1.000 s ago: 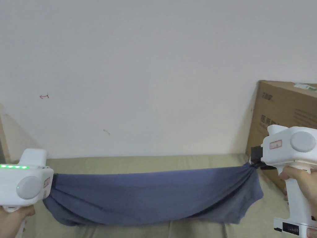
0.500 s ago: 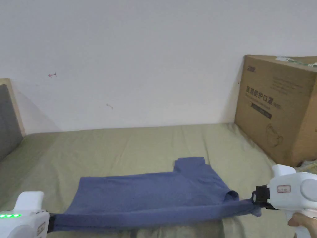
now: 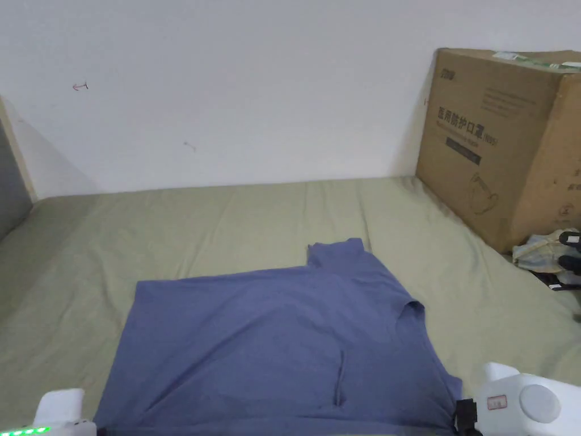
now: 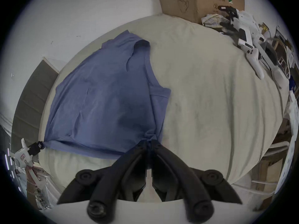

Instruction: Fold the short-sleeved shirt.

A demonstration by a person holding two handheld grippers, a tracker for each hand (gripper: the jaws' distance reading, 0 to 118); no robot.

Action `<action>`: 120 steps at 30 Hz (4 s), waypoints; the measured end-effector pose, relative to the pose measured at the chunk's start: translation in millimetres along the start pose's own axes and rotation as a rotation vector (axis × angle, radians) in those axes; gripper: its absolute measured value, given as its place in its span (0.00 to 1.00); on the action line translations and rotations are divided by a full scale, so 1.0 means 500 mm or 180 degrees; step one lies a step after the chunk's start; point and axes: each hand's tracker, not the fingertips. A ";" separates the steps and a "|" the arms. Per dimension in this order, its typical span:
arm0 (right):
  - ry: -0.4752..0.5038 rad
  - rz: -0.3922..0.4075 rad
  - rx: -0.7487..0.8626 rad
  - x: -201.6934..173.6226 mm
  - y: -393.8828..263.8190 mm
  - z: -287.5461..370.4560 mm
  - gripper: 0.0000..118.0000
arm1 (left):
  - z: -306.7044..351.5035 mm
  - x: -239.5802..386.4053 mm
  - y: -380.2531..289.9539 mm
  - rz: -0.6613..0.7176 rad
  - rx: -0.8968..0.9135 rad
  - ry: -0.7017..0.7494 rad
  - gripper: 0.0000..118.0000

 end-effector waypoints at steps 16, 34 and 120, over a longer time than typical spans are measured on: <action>-0.0175 0.0470 0.0238 -0.024 0.023 0.058 0.56 | 0.091 0.006 0.006 0.0128 0.0220 -0.0144 0.91; 0.0255 0.0558 0.0354 -0.124 -0.049 0.073 0.00 | 0.171 -0.030 -0.073 0.0431 0.0039 -0.0460 0.13; 0.0451 0.0702 0.0404 -0.169 0.126 0.032 0.01 | 0.068 -0.015 0.066 0.0597 -0.0047 -0.0644 0.00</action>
